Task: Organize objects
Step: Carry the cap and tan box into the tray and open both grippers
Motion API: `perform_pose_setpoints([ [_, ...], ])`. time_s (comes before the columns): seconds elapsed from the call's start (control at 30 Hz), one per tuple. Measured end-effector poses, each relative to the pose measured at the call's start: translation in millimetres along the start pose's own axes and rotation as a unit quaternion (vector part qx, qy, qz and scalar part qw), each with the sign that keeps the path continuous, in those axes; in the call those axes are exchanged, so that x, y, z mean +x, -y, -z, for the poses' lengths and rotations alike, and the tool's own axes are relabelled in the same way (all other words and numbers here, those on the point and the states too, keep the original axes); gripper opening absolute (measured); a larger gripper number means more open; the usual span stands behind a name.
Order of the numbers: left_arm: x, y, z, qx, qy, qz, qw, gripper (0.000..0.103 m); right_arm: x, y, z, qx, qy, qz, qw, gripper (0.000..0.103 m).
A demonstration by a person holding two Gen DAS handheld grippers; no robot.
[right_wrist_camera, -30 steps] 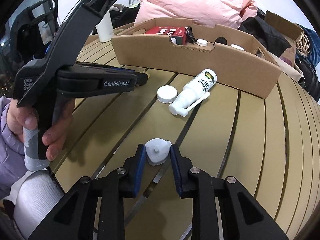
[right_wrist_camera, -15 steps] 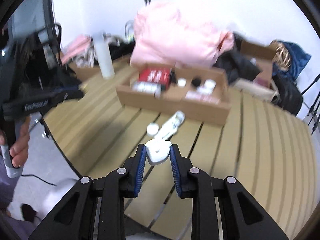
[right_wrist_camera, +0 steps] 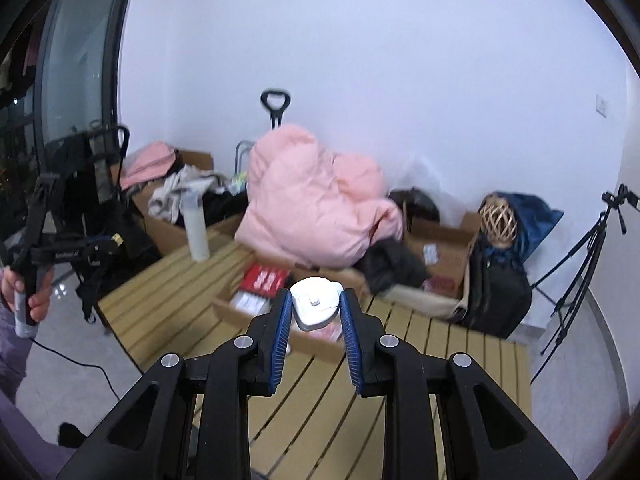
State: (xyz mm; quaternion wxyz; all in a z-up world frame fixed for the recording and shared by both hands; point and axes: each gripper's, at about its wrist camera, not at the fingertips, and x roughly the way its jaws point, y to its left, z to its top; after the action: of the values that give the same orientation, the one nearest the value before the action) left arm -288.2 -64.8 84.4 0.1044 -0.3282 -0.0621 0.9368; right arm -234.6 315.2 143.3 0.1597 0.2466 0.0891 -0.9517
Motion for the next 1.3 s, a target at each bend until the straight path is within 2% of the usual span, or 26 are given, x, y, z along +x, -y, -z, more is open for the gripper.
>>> perform_pose_setpoints([
  [0.13,7.8,7.6,-24.2,-0.012,-0.007,0.032,0.9994,0.018,-10.8,8.6,-31.9,-0.016,0.020,0.033,0.999,0.028],
  [0.23,43.1,24.2,-41.2,-0.019,-0.046,0.063,0.9968,0.018,6.4,13.8,-48.6,-0.029,0.010,0.043,0.999,0.028],
  [0.33,93.3,49.1,-50.3,-0.016,-0.086,0.070,0.9937,0.018,50.6,21.4,-57.8,-0.022,-0.027,0.028,0.999,0.028],
  [0.4,138.1,67.2,-51.4,0.000,-0.111,0.060,0.9920,0.018,93.4,28.4,-56.1,-0.008,-0.063,0.009,0.998,0.028],
  [0.47,184.4,74.3,-48.8,-0.010,-0.150,0.051,0.9874,0.018,148.8,33.5,-47.8,0.013,-0.112,-0.018,0.993,0.028],
  [0.57,271.3,81.9,-35.0,-0.027,-0.223,0.040,0.9736,0.018,227.0,39.0,-29.2,0.043,-0.175,-0.049,0.982,0.028],
  [0.63,316.1,87.7,-20.4,-0.017,-0.258,0.029,0.9655,0.018,277.1,41.9,-11.7,0.063,-0.215,-0.060,0.973,0.028],
  [0.73,369.1,88.0,-2.4,-0.037,-0.307,0.023,0.9507,0.018,349.7,48.6,18.7,0.097,-0.272,-0.069,0.955,0.028],
  [0.87,408.5,94.0,14.8,-0.019,-0.334,-0.012,0.9424,0.018,431.0,49.1,44.5,0.108,-0.328,-0.060,0.937,0.028],
  [0.93,423.9,91.9,22.3,-0.025,-0.353,-0.020,0.9350,0.019,460.9,49.7,57.2,0.122,-0.349,-0.051,0.928,0.028],
  [0.97,429.2,90.7,24.2,-0.029,-0.360,-0.021,0.9322,0.027,474.6,49.8,62.1,0.128,-0.358,-0.046,0.924,0.028],
  [1.0,433.8,88.2,26.8,-0.034,-0.367,-0.025,0.9292,0.030,484.7,52.4,67.5,0.136,-0.364,-0.039,0.921,0.028],
  [1.03,433.7,87.7,26.5,-0.034,-0.366,-0.028,0.9298,0.033,496.2,56.3,72.1,0.149,-0.370,-0.030,0.917,0.028],
  [1.1,429.8,89.1,24.8,-0.022,-0.356,-0.035,0.9336,0.047,512.2,61.9,80.5,0.178,-0.379,-0.040,0.907,0.029],
  [1.13,426.2,90.0,23.2,-0.017,-0.352,-0.034,0.9351,0.057,515.4,64.2,83.9,0.191,-0.381,-0.048,0.903,0.031],
  [1.17,421.6,91.2,21.0,-0.011,-0.348,-0.029,0.9370,0.060,514.3,65.0,83.4,0.192,-0.379,-0.045,0.904,0.032],
  [1.2,414.3,92.7,17.2,-0.001,-0.342,-0.027,0.9393,0.061,511.3,65.1,80.8,0.187,-0.373,-0.040,0.908,0.041],
  [1.27,401.0,93.6,10.7,0.013,-0.328,-0.040,0.9437,0.073,498.2,64.0,68.9,0.169,-0.354,-0.041,0.919,0.067],
  [1.3,389.3,93.3,6.0,0.018,-0.315,-0.049,0.9476,0.075,492.7,64.0,63.8,0.165,-0.349,-0.042,0.922,0.085],
])
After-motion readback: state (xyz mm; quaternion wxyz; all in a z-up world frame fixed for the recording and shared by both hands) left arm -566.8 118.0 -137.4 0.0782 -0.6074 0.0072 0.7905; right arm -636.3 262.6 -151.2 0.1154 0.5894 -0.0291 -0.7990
